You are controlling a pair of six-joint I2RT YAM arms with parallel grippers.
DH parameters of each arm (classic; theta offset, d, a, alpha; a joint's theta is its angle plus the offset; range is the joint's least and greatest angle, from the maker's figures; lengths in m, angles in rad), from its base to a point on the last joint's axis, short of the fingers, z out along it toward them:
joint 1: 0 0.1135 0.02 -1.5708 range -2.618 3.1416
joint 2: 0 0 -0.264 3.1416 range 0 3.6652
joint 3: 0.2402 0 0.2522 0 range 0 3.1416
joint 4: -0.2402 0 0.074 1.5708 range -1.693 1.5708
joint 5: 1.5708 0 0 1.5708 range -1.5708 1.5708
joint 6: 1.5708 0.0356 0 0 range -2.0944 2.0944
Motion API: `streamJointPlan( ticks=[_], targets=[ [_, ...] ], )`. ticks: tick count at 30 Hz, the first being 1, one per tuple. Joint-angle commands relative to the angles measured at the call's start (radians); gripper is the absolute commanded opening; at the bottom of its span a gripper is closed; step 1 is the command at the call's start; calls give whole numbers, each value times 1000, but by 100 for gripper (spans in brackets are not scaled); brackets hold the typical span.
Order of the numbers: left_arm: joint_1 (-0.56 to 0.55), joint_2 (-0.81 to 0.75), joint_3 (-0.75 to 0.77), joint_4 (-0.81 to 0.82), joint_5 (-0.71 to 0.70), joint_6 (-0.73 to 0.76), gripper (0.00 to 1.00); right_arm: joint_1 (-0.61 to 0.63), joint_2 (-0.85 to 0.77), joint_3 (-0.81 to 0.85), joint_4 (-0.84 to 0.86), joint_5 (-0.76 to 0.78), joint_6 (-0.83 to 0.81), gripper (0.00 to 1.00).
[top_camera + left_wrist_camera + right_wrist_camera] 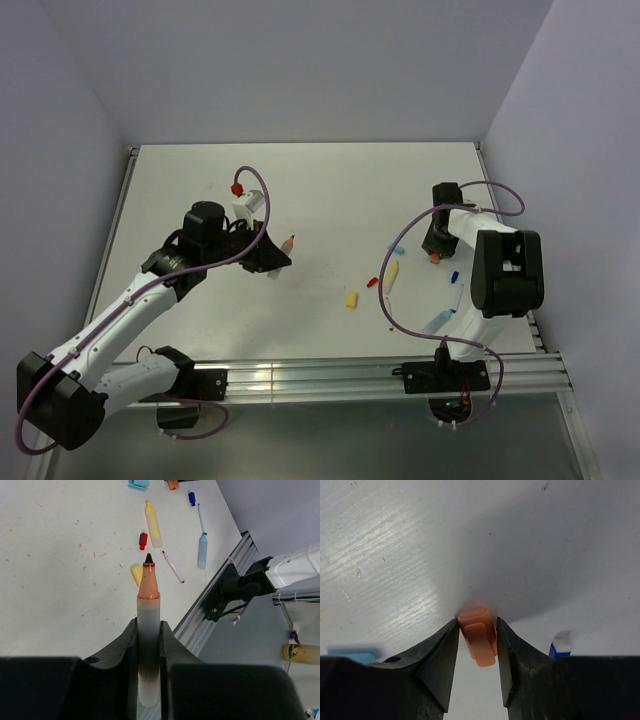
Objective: Insert the pens into the pen caps
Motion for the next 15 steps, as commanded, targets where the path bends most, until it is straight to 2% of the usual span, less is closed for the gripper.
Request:
streamJointPlan(
  ticks=[1, 12, 13, 15],
  targets=[
    [3, 1, -5, 33, 19, 6, 0, 6, 24, 18, 12, -1, 1, 43],
    [3, 26, -2, 21, -3, 13, 0, 5, -13, -51, 29, -32, 26, 37],
    [3, 35, 0, 19, -4, 16, 0, 6, -13, -51, 29, -47, 26, 35],
    [4, 42, 4, 21, -3, 19, 0, 5, -19, -57, 34, -61, 30, 20]
  ],
)
